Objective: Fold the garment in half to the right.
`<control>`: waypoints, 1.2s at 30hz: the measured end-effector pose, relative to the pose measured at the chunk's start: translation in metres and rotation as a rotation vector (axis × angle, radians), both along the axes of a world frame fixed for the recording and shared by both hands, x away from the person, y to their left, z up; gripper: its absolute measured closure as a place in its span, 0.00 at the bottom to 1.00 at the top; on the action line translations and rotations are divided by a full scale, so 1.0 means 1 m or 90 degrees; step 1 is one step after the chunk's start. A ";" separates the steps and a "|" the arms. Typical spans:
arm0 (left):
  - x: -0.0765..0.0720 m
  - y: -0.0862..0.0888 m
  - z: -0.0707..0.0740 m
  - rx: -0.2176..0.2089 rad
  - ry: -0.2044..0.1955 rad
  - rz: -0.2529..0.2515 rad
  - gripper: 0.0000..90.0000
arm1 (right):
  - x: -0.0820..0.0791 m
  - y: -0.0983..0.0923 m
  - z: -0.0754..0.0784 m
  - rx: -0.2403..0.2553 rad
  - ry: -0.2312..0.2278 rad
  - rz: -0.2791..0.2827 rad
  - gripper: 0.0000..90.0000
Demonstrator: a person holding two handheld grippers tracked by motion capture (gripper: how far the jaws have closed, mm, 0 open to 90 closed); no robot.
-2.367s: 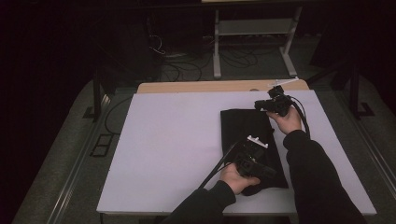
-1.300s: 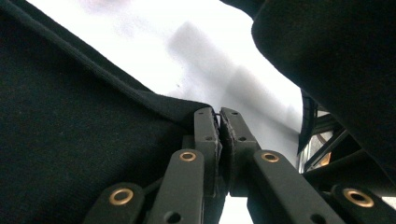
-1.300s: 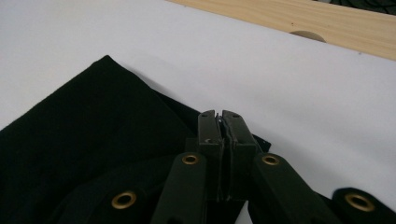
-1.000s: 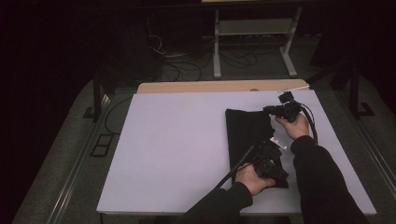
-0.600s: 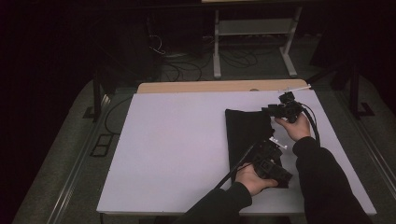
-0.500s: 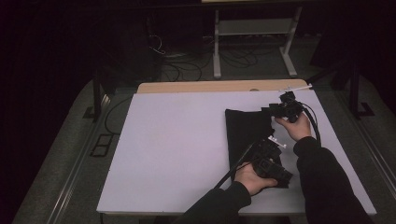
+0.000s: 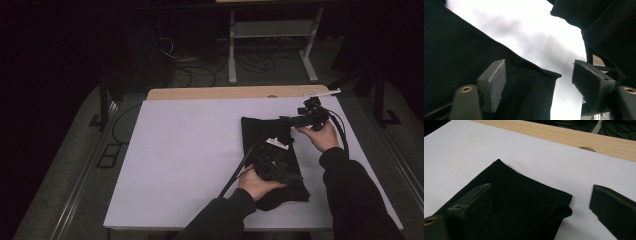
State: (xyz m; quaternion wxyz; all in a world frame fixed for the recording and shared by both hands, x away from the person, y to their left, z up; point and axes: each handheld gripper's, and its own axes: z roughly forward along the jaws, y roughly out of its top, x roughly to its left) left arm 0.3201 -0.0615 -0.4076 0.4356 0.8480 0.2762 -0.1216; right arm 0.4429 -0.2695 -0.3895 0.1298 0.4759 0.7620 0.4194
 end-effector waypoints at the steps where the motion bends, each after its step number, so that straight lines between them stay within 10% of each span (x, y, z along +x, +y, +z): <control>1: 0.001 0.002 0.001 -0.005 0.008 0.004 0.23 | -0.001 0.000 0.001 0.002 0.000 -0.001 0.01; 10: 0.010 0.027 0.007 -0.006 -0.001 0.005 0.01 | -0.008 0.000 0.006 -0.001 0.004 0.004 0.00; 20: 0.015 0.059 0.014 -0.006 -0.050 0.025 0.00 | -0.017 -0.003 0.007 0.004 0.000 0.015 0.00; 36: 0.018 0.099 0.012 -0.007 -0.058 0.063 0.00 | -0.031 -0.007 0.010 0.003 -0.008 0.031 0.00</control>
